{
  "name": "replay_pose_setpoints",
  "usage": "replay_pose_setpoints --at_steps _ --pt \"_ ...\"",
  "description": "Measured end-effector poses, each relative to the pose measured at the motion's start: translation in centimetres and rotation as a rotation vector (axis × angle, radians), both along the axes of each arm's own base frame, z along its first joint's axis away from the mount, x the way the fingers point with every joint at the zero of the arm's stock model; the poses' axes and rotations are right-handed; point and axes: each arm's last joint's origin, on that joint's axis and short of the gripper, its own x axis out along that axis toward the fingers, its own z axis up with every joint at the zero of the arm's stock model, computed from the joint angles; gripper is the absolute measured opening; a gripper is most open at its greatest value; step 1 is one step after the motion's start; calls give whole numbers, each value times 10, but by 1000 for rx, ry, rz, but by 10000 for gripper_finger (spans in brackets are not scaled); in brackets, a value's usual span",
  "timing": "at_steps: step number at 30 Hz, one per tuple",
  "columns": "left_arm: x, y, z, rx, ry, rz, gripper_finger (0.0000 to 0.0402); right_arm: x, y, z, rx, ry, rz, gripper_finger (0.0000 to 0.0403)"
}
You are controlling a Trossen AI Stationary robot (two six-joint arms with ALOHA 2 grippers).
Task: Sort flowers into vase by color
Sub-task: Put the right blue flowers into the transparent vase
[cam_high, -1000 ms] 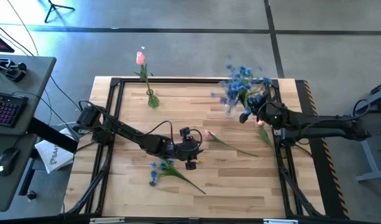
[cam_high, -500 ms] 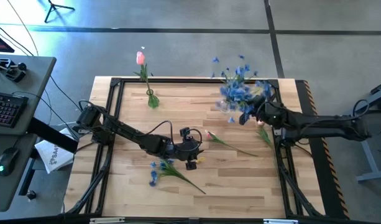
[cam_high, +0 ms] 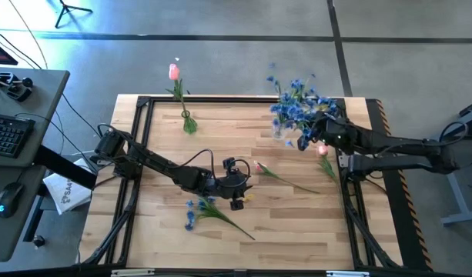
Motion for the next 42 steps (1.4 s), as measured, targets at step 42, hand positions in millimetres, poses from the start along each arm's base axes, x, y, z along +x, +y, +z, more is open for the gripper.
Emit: replay_pose_setpoints --at_steps 42 --pt "-9 14 21 19 -16 91 147 8 -21 28 199 257 116 27"
